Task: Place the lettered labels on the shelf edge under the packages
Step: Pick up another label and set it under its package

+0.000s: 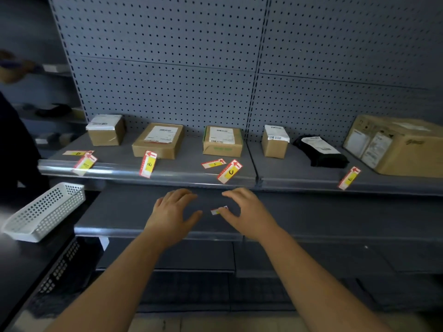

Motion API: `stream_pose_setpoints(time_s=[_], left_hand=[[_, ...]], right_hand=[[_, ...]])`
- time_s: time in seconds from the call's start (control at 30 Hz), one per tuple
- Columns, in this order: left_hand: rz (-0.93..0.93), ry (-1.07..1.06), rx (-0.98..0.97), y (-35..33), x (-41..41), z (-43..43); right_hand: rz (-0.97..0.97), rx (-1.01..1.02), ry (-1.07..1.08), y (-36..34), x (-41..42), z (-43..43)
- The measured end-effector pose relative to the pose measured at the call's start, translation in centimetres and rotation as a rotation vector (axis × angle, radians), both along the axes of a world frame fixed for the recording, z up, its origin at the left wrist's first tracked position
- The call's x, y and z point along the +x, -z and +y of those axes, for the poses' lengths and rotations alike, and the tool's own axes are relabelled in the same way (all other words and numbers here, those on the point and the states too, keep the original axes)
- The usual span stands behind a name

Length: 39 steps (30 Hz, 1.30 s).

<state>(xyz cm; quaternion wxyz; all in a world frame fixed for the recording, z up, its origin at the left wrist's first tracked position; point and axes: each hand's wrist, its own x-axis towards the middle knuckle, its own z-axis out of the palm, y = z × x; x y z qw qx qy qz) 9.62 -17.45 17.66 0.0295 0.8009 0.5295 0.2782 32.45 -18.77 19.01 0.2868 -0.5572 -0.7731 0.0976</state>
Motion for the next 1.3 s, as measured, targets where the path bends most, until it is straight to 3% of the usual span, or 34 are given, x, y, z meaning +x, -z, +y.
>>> stream_pose_setpoints(time_s=[0.3,0.6,0.8,1.3], left_hand=[[0.049,-0.091,-0.031,0.3,-12.0,-6.8],[0.015,-0.195,-0.026,-0.3,-20.2,-9.3],[0.011,-0.193,-0.024,0.7,-21.4,-7.2],[-0.016,-0.241,0.124,-3.8,-24.4,4.4]], right_hand=[[0.001,-0.044,-0.079,1.2,-11.5,-5.0],[-0.056,-0.028,-0.196,-0.3,-19.6,-4.6],[-0.089,-0.017,-0.227,-0.2,-21.4,-2.5],[0.059,0.138,-0.244,-3.5,-24.2,8.6]])
